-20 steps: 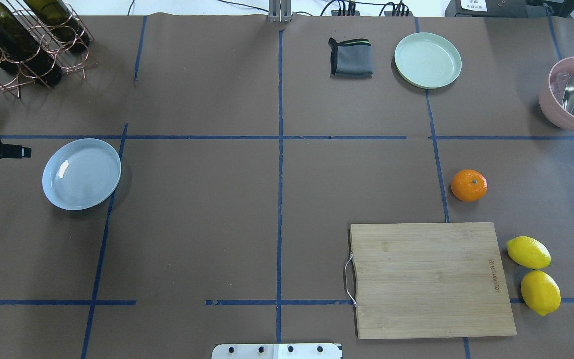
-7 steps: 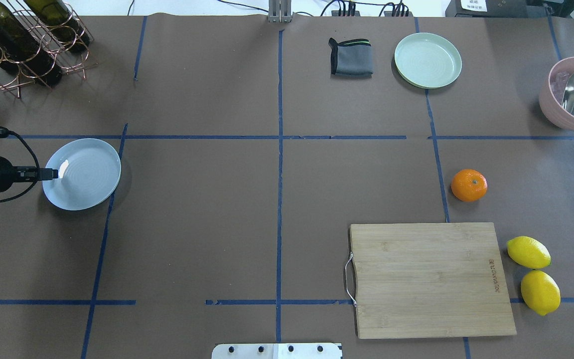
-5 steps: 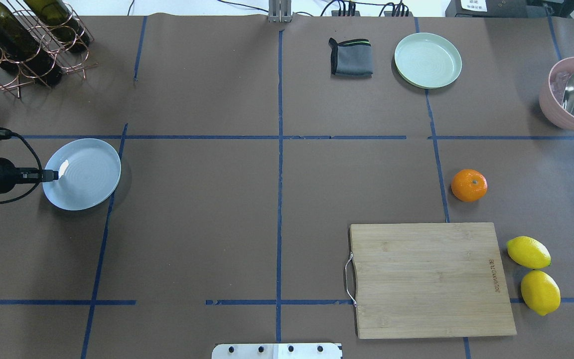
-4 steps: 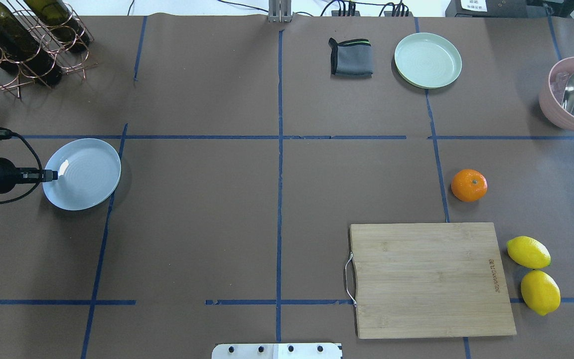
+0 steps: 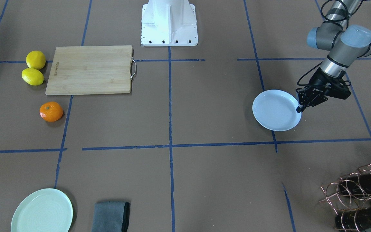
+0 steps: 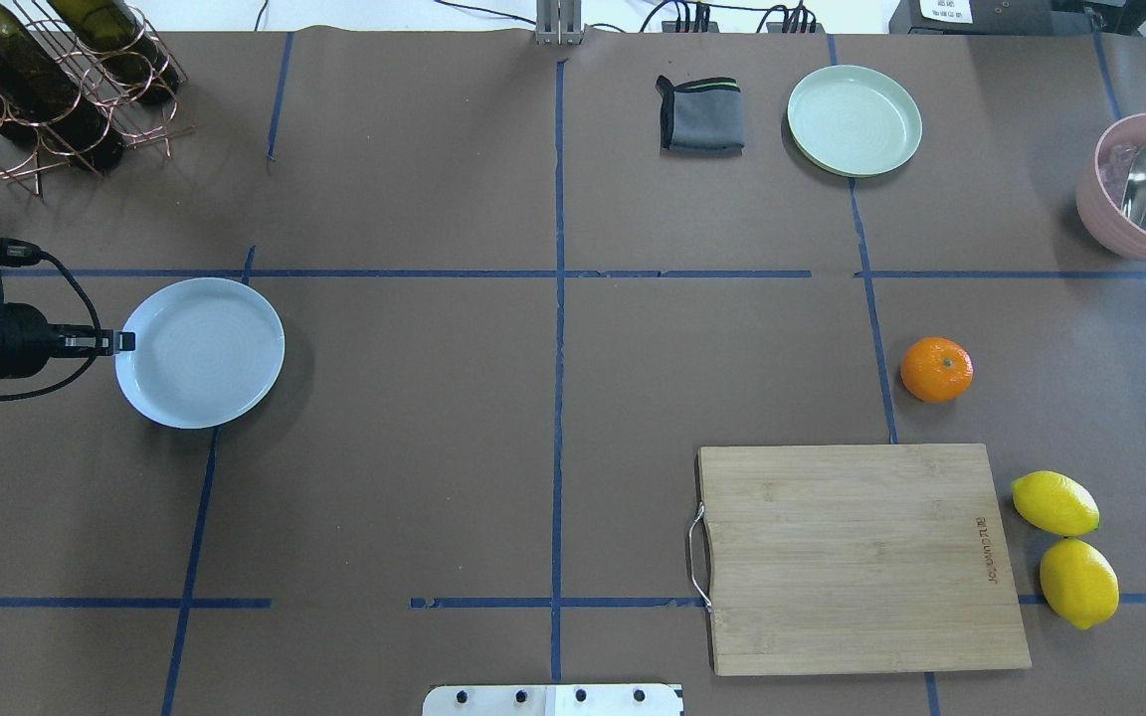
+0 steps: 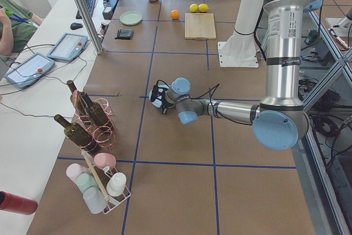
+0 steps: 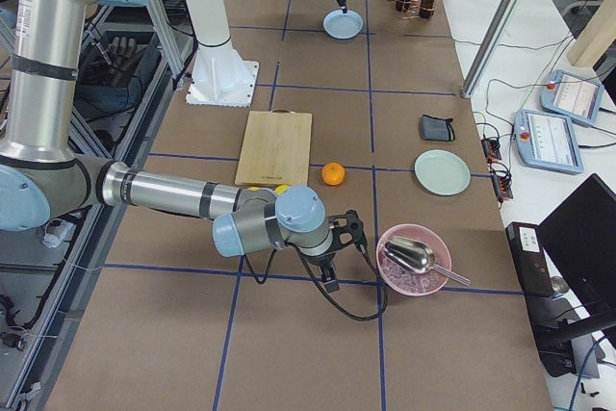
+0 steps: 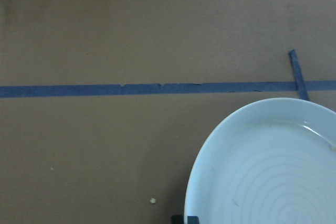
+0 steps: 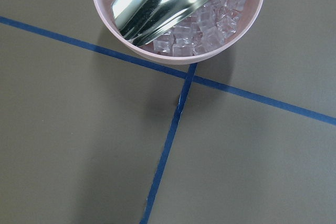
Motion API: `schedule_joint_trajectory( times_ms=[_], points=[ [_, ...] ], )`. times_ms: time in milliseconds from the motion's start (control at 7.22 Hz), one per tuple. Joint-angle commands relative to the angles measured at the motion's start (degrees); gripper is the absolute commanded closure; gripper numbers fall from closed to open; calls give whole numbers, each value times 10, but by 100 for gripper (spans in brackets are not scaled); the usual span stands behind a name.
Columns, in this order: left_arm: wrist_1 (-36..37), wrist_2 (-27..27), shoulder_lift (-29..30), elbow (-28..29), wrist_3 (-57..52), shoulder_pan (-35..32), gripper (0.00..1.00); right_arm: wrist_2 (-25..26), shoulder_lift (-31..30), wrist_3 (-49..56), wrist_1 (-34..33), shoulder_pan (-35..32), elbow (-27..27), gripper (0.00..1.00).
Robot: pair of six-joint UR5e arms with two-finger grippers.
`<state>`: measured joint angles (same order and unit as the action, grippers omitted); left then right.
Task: Pick orange to plate
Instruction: 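Push the light blue plate with the left gripper toward the table center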
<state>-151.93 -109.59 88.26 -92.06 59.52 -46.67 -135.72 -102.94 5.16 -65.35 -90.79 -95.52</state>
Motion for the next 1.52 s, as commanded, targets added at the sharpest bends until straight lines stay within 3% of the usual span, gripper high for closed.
schedule_joint_trajectory(
  times_ms=[0, 138, 277, 554, 1108, 1385],
  points=[
    [39, -11, 71, -13, 22, 0, 100, -1, -1, -1, 1, 0, -2, 0],
    [113, -10, 158, -3, 54, 6, 100, -1, -1, -1, 1, 0, -2, 0],
    [197, 1, 242, 0, 79, 63, 100, -1, -1, -1, 1, 0, -2, 0],
    [232, 59, 333, 48, 120, 139, 100, -1, -1, 0, 1, 0, -2, 0],
    [225, 85, 361, 99, 125, 162, 100, -1, -1, 0, 1, 0, -2, 0],
    [225, 85, 363, 100, 125, 162, 58, -1, -1, -1, 0, 0, -2, 0]
  ],
)
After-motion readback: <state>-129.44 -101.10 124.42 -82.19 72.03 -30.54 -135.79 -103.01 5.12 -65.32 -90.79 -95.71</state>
